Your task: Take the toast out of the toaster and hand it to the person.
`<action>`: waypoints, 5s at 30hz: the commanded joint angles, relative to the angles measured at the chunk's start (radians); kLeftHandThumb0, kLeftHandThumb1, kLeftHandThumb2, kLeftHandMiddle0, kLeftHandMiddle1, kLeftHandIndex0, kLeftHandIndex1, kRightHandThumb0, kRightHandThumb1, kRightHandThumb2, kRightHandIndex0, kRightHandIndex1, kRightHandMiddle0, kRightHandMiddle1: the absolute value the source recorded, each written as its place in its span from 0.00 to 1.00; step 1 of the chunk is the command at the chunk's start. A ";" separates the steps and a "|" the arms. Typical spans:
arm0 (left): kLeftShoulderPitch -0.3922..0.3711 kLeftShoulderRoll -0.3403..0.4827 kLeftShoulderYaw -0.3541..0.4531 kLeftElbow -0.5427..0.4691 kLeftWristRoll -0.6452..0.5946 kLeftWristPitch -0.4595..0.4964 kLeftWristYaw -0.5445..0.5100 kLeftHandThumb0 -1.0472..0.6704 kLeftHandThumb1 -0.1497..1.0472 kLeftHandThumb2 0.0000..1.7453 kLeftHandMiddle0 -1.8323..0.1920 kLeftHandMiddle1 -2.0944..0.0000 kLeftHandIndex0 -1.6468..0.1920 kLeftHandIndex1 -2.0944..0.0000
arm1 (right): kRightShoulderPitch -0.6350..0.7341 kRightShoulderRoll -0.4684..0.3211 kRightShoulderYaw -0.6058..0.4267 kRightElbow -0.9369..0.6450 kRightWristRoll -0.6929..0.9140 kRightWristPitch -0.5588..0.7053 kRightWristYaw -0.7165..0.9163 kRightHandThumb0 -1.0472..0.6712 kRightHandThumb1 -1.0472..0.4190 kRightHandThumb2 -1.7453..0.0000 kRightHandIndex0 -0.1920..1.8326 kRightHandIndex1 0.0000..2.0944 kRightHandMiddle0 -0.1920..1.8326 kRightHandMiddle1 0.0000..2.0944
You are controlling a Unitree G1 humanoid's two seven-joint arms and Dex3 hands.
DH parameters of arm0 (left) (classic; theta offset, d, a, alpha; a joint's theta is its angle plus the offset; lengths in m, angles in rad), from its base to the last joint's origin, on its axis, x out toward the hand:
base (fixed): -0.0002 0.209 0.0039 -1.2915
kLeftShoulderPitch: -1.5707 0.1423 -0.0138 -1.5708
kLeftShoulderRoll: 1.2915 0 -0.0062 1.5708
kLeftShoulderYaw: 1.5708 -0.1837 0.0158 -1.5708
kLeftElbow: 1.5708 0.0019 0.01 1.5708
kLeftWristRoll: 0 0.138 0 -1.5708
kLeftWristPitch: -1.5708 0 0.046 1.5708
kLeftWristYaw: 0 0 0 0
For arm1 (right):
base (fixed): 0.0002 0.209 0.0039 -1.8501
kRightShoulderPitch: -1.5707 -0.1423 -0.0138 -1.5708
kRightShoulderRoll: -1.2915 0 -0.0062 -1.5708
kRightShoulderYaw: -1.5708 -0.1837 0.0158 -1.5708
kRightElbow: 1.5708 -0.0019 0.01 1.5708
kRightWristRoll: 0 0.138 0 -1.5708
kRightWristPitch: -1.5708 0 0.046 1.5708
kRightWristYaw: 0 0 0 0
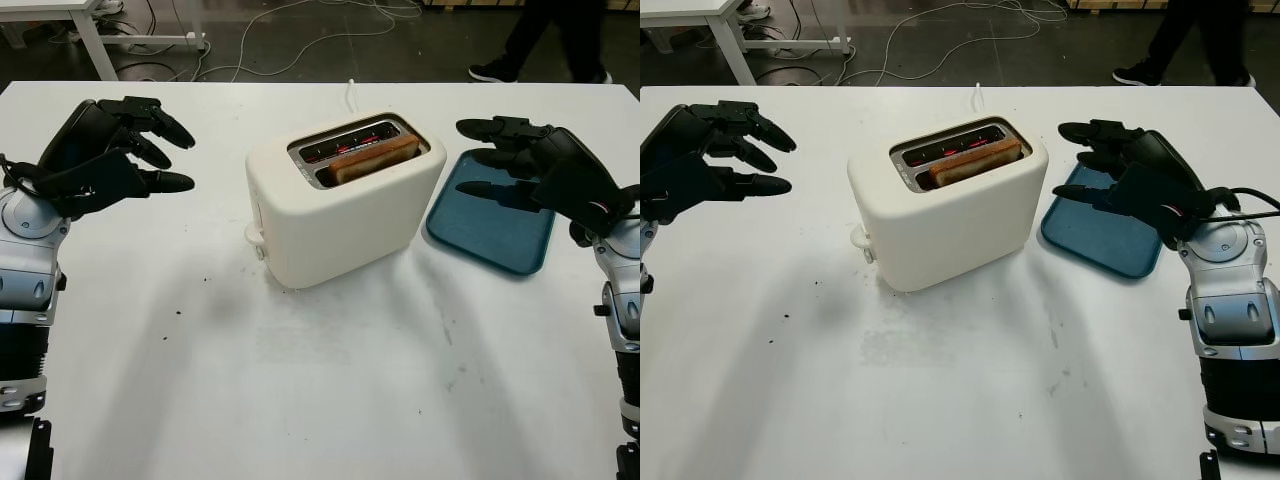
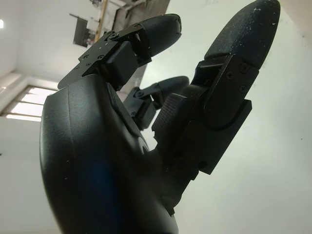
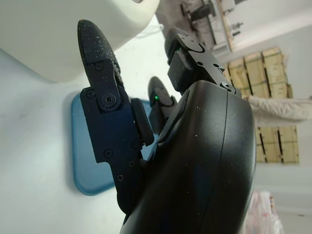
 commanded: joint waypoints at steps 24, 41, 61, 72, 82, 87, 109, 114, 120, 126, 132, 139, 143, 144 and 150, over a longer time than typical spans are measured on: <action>0.002 0.008 0.008 -0.009 -0.003 0.003 0.004 0.00 0.71 0.00 0.53 0.56 0.51 0.59 | -0.010 0.007 0.002 0.001 0.015 -0.005 0.002 0.23 0.11 1.00 0.34 0.01 0.31 0.00; -0.002 0.006 0.007 -0.011 -0.005 0.011 0.003 0.00 0.71 0.00 0.53 0.56 0.51 0.59 | -0.013 0.008 0.003 0.010 0.018 -0.014 0.000 0.23 0.11 1.00 0.34 0.01 0.31 0.00; -0.007 0.006 0.007 0.002 -0.006 -0.011 0.005 0.00 0.72 0.00 0.53 0.56 0.51 0.59 | -0.018 -0.001 0.006 0.010 0.019 -0.020 0.004 0.23 0.10 1.00 0.35 0.01 0.32 0.00; -0.006 0.007 0.007 0.000 -0.003 -0.016 0.007 0.00 0.71 0.00 0.54 0.55 0.51 0.58 | -0.016 0.003 0.004 0.002 0.020 0.000 0.000 0.24 0.11 1.00 0.34 0.01 0.31 0.00; -0.004 0.005 0.009 -0.004 -0.008 -0.006 0.004 0.00 0.71 0.00 0.54 0.55 0.51 0.59 | -0.012 -0.001 0.004 0.004 0.016 -0.013 -0.001 0.23 0.10 1.00 0.34 0.01 0.31 0.00; -0.006 0.006 0.007 -0.003 -0.008 -0.009 0.002 0.00 0.71 0.00 0.54 0.55 0.51 0.59 | -0.012 -0.004 0.006 -0.002 0.012 -0.004 0.000 0.22 0.10 1.00 0.34 0.01 0.31 0.00; -0.004 -0.010 0.001 0.001 -0.002 -0.010 0.016 0.00 0.71 0.00 0.53 0.56 0.51 0.59 | -0.020 -0.002 0.004 0.022 0.013 -0.028 -0.004 0.22 0.10 1.00 0.34 0.01 0.32 0.00; -0.005 -0.008 0.010 0.002 -0.010 -0.009 0.017 0.00 0.71 0.00 0.53 0.56 0.51 0.59 | -0.027 -0.009 0.011 0.016 0.002 -0.030 -0.004 0.22 0.10 1.00 0.34 0.01 0.32 0.00; -0.007 -0.007 0.009 0.008 -0.007 -0.021 0.019 0.00 0.71 0.00 0.54 0.55 0.51 0.58 | -0.024 -0.007 0.006 0.001 -0.008 -0.011 -0.001 0.22 0.09 1.00 0.35 0.01 0.32 0.00; -0.006 -0.006 0.007 0.006 -0.004 -0.021 0.022 0.00 0.70 0.00 0.54 0.55 0.51 0.57 | -0.022 -0.009 0.004 0.008 -0.006 -0.028 -0.001 0.23 0.09 1.00 0.35 0.02 0.32 0.00; -0.002 -0.003 0.011 0.002 -0.006 -0.023 0.022 0.00 0.71 0.00 0.53 0.54 0.51 0.57 | -0.021 0.002 -0.002 0.003 0.007 -0.027 -0.001 0.23 0.10 1.00 0.34 0.01 0.32 0.00; 0.001 0.000 0.009 -0.002 -0.003 -0.013 0.020 0.00 0.72 0.00 0.54 0.55 0.52 0.57 | -0.018 0.000 0.001 0.009 0.002 -0.034 -0.002 0.23 0.10 1.00 0.35 0.01 0.32 0.00; 0.000 -0.004 0.011 -0.001 -0.009 -0.017 0.021 0.00 0.71 0.00 0.53 0.55 0.51 0.57 | -0.016 0.006 -0.005 0.000 0.012 -0.023 -0.002 0.24 0.10 1.00 0.34 0.01 0.32 0.00; 0.001 -0.005 0.011 -0.001 -0.010 -0.016 0.021 0.00 0.70 0.00 0.54 0.55 0.51 0.57 | -0.015 0.005 -0.004 0.002 0.010 -0.027 -0.003 0.23 0.10 1.00 0.34 0.01 0.32 0.00; 0.004 -0.001 0.010 0.002 -0.004 -0.026 0.024 0.00 0.71 0.00 0.54 0.55 0.51 0.57 | -0.016 0.002 0.001 0.006 0.004 -0.029 -0.004 0.22 0.10 1.00 0.34 0.01 0.32 0.00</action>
